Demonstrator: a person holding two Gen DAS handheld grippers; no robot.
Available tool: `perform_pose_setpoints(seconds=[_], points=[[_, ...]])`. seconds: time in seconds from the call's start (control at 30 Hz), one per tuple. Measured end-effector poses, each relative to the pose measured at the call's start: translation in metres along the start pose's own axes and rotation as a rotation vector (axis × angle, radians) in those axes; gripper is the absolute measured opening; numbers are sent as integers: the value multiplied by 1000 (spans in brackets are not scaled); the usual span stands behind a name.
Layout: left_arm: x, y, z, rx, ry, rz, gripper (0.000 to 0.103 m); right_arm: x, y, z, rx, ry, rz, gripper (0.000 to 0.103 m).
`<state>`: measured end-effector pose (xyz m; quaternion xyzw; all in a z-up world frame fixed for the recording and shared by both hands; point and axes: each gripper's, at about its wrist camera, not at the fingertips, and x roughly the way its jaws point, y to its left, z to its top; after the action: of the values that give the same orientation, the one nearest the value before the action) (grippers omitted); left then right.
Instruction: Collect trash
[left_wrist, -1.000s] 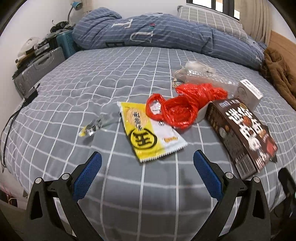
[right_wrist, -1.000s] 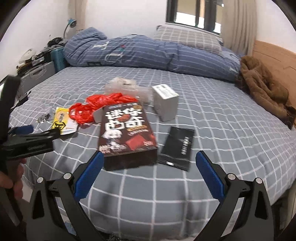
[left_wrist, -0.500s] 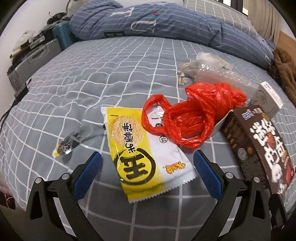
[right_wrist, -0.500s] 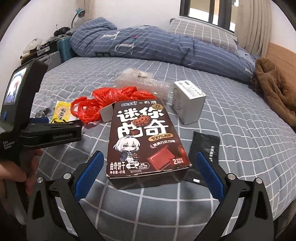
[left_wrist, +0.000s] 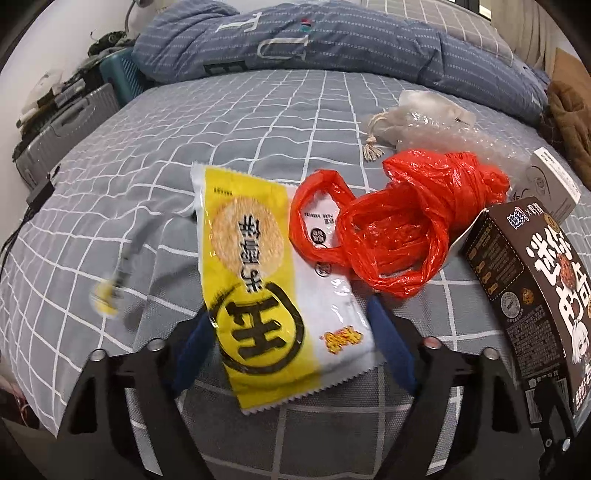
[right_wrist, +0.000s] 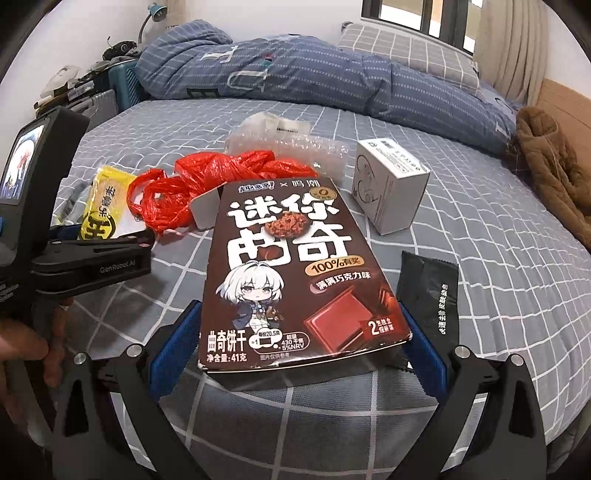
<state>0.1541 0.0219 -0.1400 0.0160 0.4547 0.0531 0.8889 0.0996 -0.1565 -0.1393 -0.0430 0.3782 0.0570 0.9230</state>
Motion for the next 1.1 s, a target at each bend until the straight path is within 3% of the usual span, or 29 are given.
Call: perform_pose_setpoints(seconds=[0.1, 0.33, 0.5, 0.57, 0.63, 0.7, 0.83, 1.1], points=[[0, 2, 1, 0, -7, -8, 61, 2, -1, -1, 5, 3, -2, 92], [-2, 8, 2, -11, -18, -34, 46, 0, -6, -2, 23, -1, 20, 90], [-8, 9, 3, -9, -13, -58, 44, -2, -6, -2, 15, -2, 31, 90], [-11, 9, 3, -5, -16, -50, 53, -3, -7, -2, 10, 0, 33, 90], [-16, 10, 2, -3, -39, -16, 75, -2, -7, -3, 5, 4, 32, 90], [-19, 12, 1, -5, -49, 17, 82, -2, -8, -2, 7, 9, 34, 90], [-19, 17, 4, -8, -57, 58, 91, -1, -8, 0, 13, 15, 36, 90], [-12, 22, 12, 8, -57, 85, 95, 0, -8, 0, 17, 19, 36, 90]])
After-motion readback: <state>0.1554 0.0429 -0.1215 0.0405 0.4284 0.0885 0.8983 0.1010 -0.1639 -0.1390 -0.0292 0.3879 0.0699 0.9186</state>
